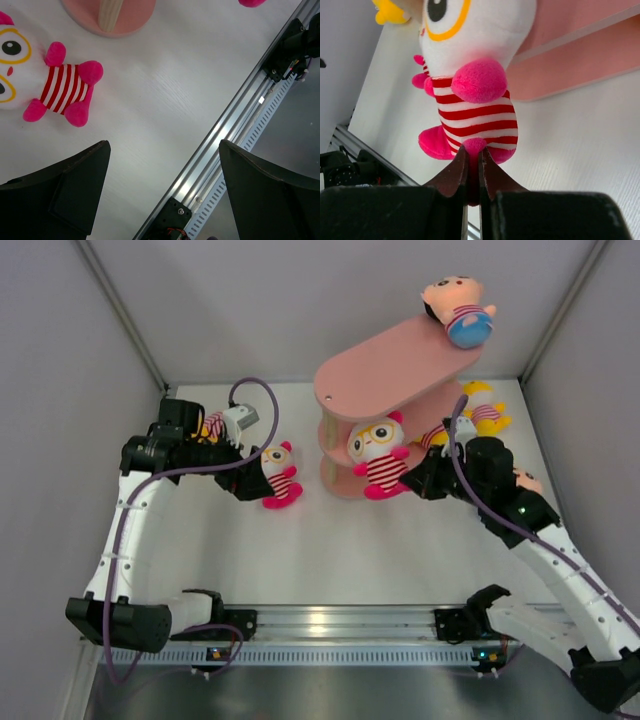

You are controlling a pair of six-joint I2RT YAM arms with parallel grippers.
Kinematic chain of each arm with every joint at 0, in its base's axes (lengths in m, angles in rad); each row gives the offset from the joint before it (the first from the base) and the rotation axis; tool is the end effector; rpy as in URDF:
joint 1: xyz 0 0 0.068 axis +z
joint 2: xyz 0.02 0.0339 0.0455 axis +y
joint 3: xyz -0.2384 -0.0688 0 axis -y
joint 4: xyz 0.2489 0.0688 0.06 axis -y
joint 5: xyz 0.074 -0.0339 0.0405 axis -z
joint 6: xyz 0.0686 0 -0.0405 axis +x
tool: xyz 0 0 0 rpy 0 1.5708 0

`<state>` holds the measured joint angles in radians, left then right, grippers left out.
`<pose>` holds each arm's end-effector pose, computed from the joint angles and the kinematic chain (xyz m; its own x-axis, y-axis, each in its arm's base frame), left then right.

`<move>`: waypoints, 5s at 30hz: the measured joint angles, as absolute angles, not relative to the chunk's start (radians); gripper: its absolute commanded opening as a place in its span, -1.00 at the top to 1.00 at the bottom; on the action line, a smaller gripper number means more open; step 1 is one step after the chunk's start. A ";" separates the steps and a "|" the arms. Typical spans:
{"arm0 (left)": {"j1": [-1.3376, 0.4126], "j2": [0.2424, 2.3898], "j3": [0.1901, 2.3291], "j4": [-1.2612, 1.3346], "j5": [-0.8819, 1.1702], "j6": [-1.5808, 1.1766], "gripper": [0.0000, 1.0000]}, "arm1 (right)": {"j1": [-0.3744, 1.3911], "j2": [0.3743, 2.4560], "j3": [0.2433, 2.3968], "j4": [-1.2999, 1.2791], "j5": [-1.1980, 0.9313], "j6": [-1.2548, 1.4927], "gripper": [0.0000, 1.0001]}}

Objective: Place and organize the stuffed toys onto the shelf

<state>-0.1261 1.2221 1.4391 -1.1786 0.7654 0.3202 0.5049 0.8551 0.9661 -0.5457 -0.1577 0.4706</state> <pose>0.2315 -0.0773 0.3485 -0.6199 0.3074 -0.7220 0.7155 0.5992 -0.3592 0.1986 0.1221 0.3209 -0.6017 0.1791 -0.7784 -0.3698 0.8014 0.4702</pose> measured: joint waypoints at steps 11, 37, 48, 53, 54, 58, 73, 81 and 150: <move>-0.126 1.220 1.439 -1.179 0.760 0.321 -0.91 | 0.381 1.159 1.083 -0.362 -0.300 0.368 1.00; -0.126 1.209 1.422 -1.179 0.733 0.322 -0.91 | 0.237 1.325 1.149 -0.203 -0.387 0.308 1.00; -0.126 1.222 1.416 -1.179 0.716 0.324 -0.90 | 0.235 1.330 1.240 -0.391 -0.543 0.175 1.00; -0.126 1.227 1.412 -1.178 0.698 0.331 -0.89 | 0.234 1.352 1.252 -0.398 -0.539 0.170 0.38; -0.126 1.229 1.407 -1.177 0.683 0.335 -0.88 | 0.233 1.353 1.252 -0.398 -0.534 0.168 0.10; -0.127 1.262 1.368 -1.151 0.588 0.340 -0.85 | 0.233 1.353 1.264 -0.418 -0.499 0.157 -0.27; -0.147 1.740 1.381 -0.743 0.258 0.476 -0.90 | 0.233 1.199 1.310 -0.558 -0.417 0.075 -0.57; -0.147 1.859 1.444 -0.688 0.310 0.551 0.19 | 0.244 1.078 1.296 -0.600 -0.434 0.048 -0.57; -0.148 1.220 1.311 -1.006 0.355 0.208 -0.96 | 0.575 1.022 1.151 -1.095 -0.198 0.193 1.00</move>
